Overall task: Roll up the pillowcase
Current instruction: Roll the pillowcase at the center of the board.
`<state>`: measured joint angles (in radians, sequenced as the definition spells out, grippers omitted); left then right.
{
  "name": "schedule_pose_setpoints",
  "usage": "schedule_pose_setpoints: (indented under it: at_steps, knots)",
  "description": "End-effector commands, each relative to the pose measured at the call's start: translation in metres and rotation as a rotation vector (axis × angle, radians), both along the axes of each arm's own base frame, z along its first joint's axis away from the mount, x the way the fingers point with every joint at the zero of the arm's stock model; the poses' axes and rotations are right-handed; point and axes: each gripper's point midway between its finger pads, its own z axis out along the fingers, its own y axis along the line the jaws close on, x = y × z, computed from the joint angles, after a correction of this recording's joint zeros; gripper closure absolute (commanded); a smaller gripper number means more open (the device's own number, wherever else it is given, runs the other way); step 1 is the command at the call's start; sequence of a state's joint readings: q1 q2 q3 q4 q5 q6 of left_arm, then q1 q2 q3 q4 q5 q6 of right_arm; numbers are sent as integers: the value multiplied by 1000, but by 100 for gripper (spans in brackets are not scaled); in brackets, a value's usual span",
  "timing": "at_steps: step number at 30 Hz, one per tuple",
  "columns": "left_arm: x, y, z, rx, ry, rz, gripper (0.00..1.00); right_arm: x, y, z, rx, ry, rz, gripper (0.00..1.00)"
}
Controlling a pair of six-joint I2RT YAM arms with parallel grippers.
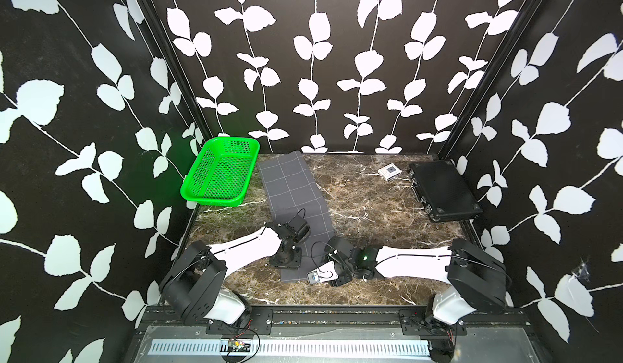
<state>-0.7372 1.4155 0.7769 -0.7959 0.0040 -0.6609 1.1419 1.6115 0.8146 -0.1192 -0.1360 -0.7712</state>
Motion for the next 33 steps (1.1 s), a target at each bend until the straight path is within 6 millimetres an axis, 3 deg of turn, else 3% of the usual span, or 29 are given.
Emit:
schedule_pose_setpoints:
  at_steps: [1,4,7,12,18,22,30,33]
  knots:
    - [-15,14,6,35,39,32,59,-9,8,-5,7,35,-1,44]
    - [-20,17,6,32,46,45,59,-18,11,-7,-7,47,19,43]
    - [-22,21,6,33,32,51,57,-9,12,-15,-36,14,-21,43]
    - [-11,21,25,21,-37,35,50,-2,12,-21,-92,2,-42,50]
    - [-3,16,43,-1,-89,-22,40,-16,9,-12,-111,53,24,87]
    - [2,16,52,7,-110,-53,36,-30,1,-1,-136,126,38,99]
    - [11,-2,45,-57,-117,-92,33,-69,-20,19,-186,330,89,100]
    - [20,-11,37,-62,-125,-126,33,-74,-20,26,-195,371,97,100]
